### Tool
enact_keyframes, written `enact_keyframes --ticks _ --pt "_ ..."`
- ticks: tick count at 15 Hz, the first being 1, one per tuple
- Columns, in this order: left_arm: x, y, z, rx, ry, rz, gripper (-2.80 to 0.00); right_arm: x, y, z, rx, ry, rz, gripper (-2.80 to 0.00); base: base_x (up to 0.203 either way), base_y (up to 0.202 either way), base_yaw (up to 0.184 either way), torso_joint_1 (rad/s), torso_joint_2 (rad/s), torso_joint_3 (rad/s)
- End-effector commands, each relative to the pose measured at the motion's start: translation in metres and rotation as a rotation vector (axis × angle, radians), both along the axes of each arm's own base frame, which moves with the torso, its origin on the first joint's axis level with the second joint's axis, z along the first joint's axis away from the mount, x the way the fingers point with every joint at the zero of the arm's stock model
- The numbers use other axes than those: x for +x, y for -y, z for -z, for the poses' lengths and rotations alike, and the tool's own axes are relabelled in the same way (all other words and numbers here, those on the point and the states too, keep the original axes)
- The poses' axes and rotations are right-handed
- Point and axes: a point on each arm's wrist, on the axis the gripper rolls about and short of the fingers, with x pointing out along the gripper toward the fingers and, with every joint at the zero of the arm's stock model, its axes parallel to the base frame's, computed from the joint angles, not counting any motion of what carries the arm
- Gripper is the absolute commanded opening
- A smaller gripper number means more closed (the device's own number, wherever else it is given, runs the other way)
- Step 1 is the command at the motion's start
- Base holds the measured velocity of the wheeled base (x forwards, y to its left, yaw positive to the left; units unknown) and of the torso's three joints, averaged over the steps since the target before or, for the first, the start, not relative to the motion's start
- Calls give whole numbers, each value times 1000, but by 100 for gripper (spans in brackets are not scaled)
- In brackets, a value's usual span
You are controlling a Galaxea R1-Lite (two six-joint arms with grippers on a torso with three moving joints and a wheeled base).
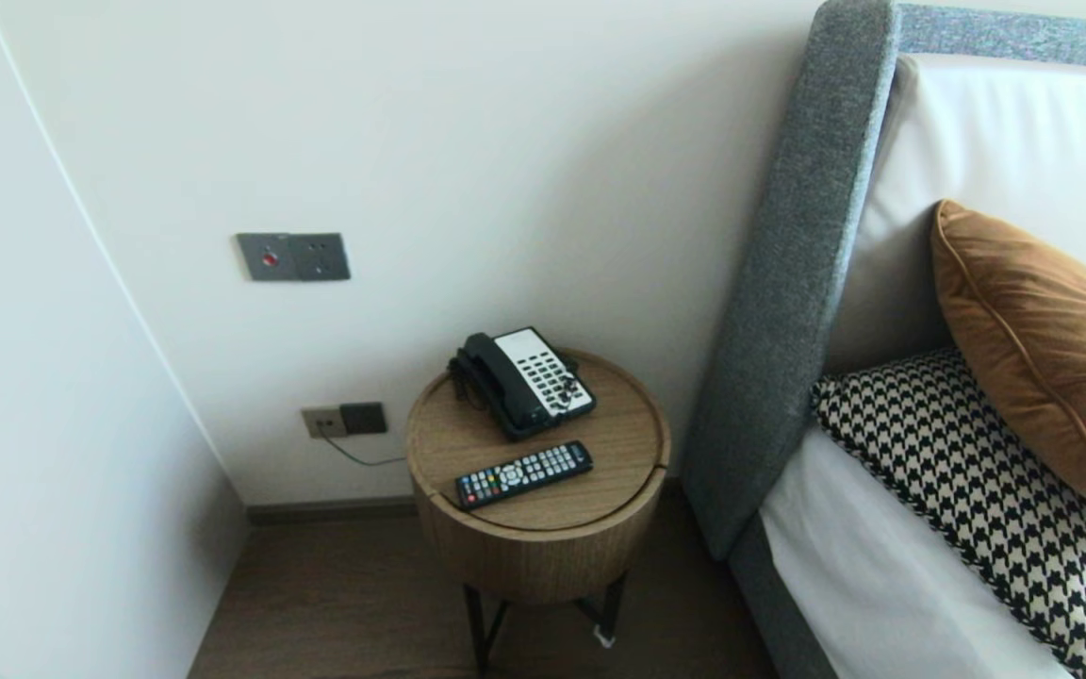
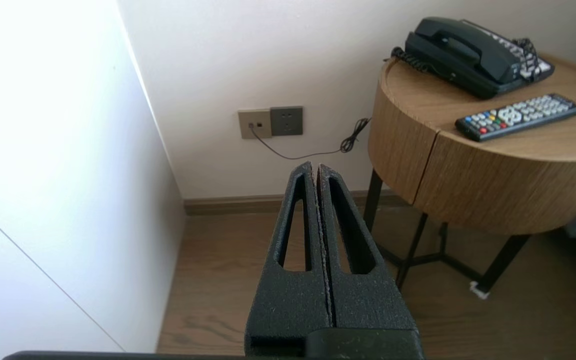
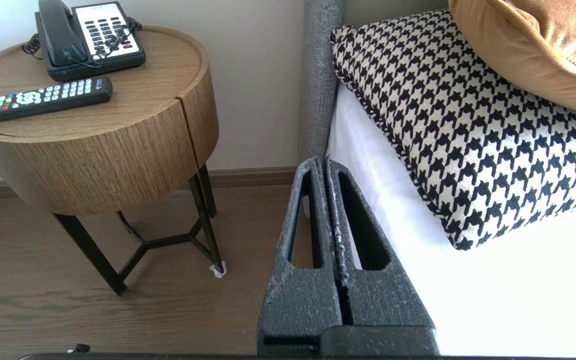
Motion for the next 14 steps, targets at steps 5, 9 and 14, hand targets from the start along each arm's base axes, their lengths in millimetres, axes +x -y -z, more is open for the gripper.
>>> enact_keyframes --ticks 5,9,14 --pt "0 0 0 -16 2 0 -280 0 0 0 0 5 0 -280 0 0 0 0 0 0" --pt "0 0 0 -16 2 0 -280 0 0 0 0 5 0 -280 0 0 0 0 0 0" --pt "0 0 0 -16 2 0 -280 0 0 0 0 3 0 -280 0 0 0 0 0 0"
